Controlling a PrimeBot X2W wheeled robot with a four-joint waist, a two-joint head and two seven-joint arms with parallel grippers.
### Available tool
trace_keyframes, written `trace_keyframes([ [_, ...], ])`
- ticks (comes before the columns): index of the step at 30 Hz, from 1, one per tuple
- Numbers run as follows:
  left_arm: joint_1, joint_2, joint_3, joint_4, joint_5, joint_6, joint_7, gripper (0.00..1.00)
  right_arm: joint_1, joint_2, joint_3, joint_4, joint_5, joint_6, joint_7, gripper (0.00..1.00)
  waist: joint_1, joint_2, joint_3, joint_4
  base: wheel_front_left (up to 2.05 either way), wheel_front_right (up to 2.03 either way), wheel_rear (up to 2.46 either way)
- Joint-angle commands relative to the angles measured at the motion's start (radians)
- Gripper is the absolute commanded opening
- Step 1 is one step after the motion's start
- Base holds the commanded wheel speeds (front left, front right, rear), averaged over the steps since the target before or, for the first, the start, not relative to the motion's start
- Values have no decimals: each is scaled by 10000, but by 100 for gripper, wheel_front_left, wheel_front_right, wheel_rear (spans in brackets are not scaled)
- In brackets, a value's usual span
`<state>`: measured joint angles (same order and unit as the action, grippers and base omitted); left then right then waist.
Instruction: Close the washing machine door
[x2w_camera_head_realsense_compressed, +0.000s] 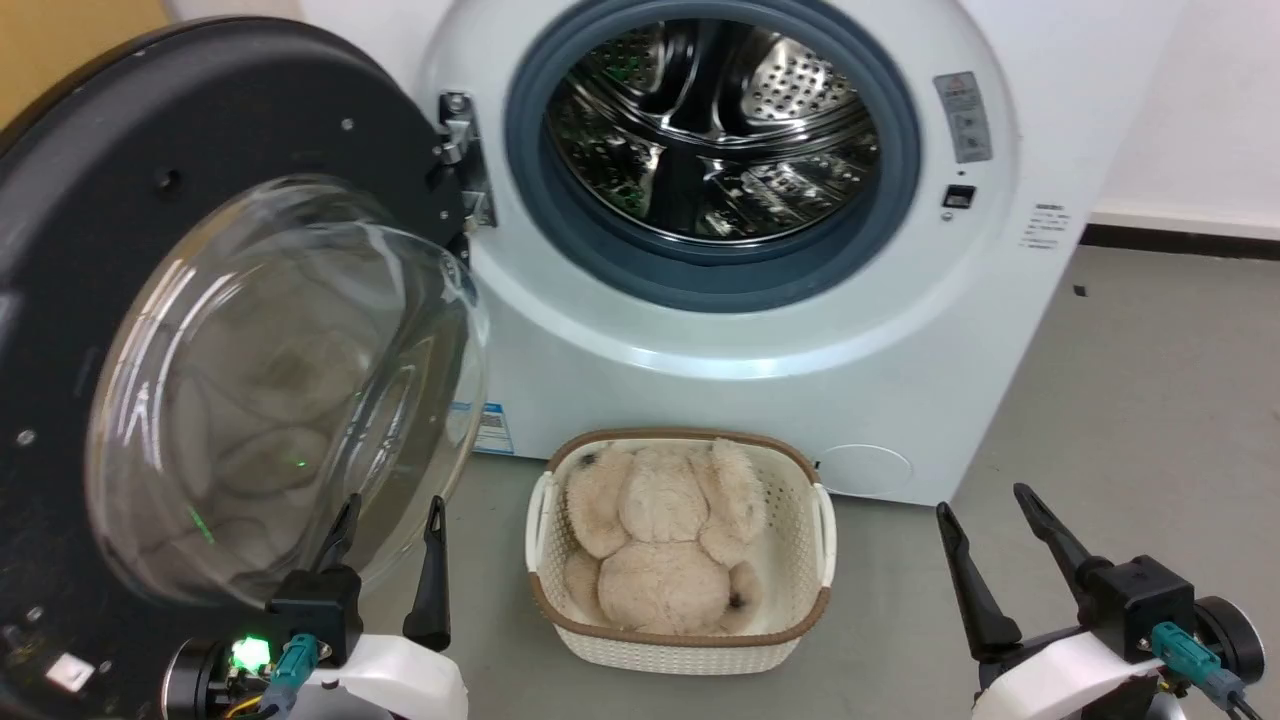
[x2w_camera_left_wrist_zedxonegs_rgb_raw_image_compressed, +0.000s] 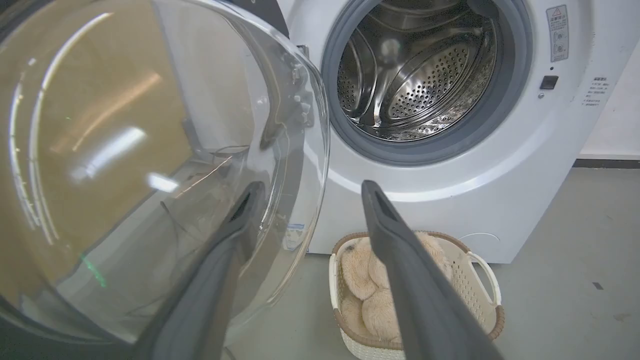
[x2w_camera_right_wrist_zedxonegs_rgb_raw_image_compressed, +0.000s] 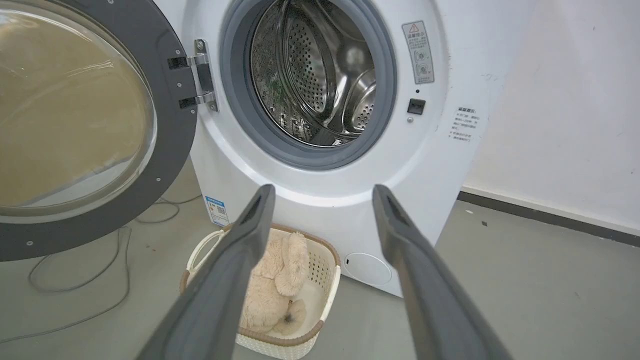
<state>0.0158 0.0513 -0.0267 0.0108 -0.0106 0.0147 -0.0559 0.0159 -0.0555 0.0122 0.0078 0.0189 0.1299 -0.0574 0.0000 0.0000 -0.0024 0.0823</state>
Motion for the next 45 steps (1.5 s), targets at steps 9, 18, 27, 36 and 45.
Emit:
trace_keyframes([
  [9,64,29,-60,32,-52,64,-278,100,104,17,130,82,63,3,-272,100,0,0,-43,704,0,0,0],
  [18,127,37,-54,-85,-76,186,-466,100,-19,21,362,191,92,3,-459,100,0,0,13,1223,0,0,0],
  [27,233,34,-17,-245,-113,330,-633,100,-261,24,635,390,118,4,-625,100,0,0,102,1608,0,0,0],
  [36,356,23,17,-440,-179,530,-822,100,-559,-7,983,636,182,4,-813,100,0,0,172,2024,0,0,0],
  [45,500,14,55,-660,-218,724,-1010,100,-816,-112,1297,913,342,5,-1000,100,0,0,235,2430,-6,-6,-6],
])
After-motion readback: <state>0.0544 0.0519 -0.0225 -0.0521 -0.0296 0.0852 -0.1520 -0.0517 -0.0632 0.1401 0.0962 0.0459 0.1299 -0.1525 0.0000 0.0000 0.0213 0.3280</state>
